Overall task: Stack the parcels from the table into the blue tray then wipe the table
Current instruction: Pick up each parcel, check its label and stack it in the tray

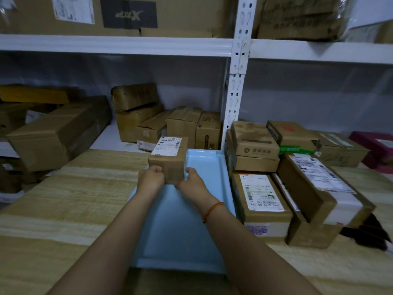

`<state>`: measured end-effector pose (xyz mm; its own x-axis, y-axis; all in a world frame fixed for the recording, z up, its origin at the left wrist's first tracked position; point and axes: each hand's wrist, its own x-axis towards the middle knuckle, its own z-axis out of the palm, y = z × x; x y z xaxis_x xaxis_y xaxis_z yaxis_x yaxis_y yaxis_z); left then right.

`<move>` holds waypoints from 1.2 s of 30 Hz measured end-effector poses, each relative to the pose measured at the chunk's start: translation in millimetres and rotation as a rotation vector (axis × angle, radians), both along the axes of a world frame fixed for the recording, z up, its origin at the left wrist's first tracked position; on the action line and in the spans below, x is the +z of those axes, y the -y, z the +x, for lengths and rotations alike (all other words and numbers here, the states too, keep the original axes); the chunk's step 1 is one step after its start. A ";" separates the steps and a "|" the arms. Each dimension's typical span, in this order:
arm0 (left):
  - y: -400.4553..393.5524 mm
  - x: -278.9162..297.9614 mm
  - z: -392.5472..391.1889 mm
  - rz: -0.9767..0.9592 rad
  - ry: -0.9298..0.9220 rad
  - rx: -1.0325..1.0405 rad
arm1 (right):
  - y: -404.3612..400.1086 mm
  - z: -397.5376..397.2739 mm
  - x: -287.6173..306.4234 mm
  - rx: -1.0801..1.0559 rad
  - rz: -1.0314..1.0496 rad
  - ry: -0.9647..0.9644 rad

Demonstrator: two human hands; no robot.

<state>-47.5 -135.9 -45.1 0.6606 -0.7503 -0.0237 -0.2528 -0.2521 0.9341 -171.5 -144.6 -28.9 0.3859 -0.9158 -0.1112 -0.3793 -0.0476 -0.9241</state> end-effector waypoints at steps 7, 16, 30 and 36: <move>-0.5 3.7 -13.7 0.179 0.075 0.021 | -16.1 -45.4 23.7 -0.064 -0.115 0.024; -21.5 51.6 -132.9 0.043 0.110 -0.073 | -36.2 -129.8 55.1 -0.273 -0.351 0.062; -45.2 62.2 -285.5 0.031 -0.088 -0.632 | -36.3 -282.1 41.9 -0.928 -0.177 -0.075; -52.5 62.4 -293.8 0.077 -0.240 -0.672 | -26.4 -292.4 21.3 -0.768 0.080 0.102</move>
